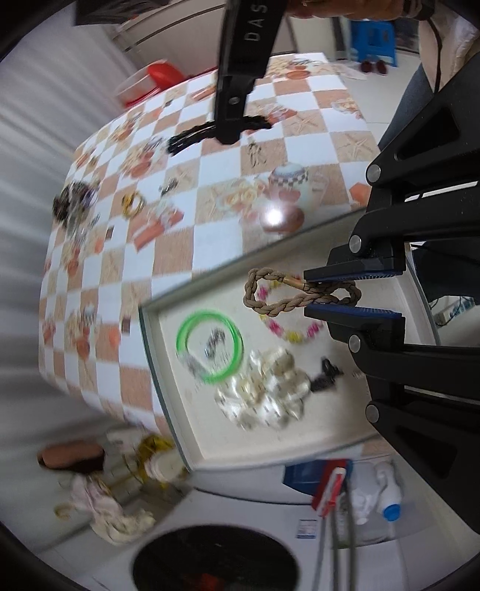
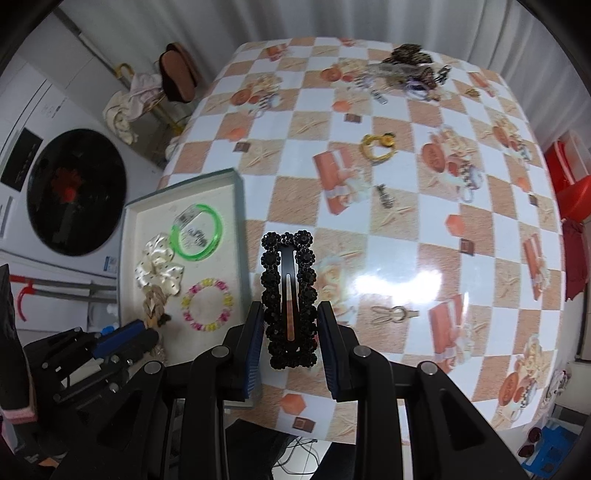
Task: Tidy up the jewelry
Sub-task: 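Carry the braided hair tie and black beaded clip over the cream tray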
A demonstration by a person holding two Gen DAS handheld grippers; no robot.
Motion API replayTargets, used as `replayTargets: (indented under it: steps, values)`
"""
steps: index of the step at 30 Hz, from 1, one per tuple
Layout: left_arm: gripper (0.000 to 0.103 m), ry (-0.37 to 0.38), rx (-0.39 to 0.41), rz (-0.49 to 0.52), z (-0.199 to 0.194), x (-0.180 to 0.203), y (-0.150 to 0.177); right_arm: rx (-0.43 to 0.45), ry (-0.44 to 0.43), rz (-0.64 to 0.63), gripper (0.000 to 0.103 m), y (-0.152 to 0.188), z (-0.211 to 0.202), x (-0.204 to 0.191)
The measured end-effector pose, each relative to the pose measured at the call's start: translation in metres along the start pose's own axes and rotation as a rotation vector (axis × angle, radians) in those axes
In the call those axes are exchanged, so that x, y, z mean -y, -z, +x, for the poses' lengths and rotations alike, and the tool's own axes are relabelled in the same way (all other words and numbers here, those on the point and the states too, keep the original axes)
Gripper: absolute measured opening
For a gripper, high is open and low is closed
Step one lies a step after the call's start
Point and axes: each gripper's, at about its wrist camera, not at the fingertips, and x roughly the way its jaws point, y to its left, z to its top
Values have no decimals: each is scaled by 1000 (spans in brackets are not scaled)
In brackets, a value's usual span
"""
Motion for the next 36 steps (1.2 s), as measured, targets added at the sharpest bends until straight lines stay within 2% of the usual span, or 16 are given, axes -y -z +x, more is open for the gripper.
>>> replayTargets:
  steps: [6,12,23,32,36]
  values:
    - [17,-32,4,-117,2,-27,19,-58,-68,-19,32,2,19,-11]
    - [17,-37,-17,-197,15,-41,35,-119,-103,-100,32,3,39,-37]
    - [17,-42,-97,-210,49,-48,51,-278,-126,-233,31,27,83,-73]
    - [17,-46,-157,-184,66,-48,58,-361,-110,-234,31,38,117,-78]
    - [17,-57,-160,-167,68,-47,59,-384,-103,-231,31,42,129,-82]
